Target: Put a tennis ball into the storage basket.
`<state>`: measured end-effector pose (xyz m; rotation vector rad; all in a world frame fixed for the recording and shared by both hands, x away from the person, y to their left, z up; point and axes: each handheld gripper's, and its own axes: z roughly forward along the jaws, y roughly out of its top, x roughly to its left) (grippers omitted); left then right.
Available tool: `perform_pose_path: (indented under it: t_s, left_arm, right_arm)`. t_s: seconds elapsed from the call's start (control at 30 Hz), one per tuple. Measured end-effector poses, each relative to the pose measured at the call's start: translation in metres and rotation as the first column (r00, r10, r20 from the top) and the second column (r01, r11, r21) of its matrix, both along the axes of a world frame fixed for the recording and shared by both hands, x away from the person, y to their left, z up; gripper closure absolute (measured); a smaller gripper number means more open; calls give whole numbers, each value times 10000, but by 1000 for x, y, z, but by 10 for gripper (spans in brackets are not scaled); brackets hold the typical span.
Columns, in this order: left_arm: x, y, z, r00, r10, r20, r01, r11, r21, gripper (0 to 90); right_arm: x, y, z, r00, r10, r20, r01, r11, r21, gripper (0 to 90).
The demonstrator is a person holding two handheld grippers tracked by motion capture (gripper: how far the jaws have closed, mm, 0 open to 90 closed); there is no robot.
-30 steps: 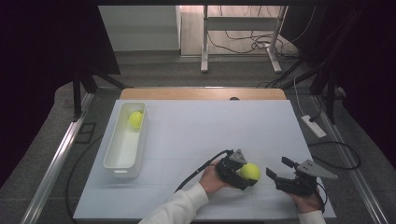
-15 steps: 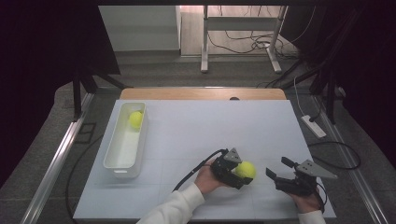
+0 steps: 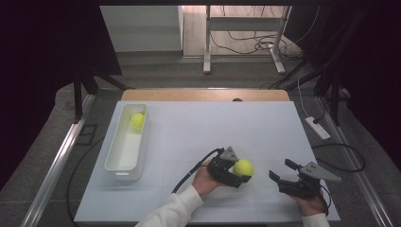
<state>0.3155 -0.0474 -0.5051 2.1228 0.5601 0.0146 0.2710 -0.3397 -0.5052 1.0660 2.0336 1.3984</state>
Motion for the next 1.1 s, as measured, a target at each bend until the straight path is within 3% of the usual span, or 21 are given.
perform_pose_path:
  t_s: [0.67, 1.1]
  left_arm:
    - [0, 21, 9, 9991, 420, -96, -425, 9974, -589, 269]
    - [1, 30, 14, 9981, 612, 20, -609, 9957, -695, 269]
  right_arm:
    - [0, 0, 0, 10000, 14, 4, -13, 10000, -18, 169]
    - [0, 0, 0, 10000, 2, 33, -2, 10000, -31, 169]
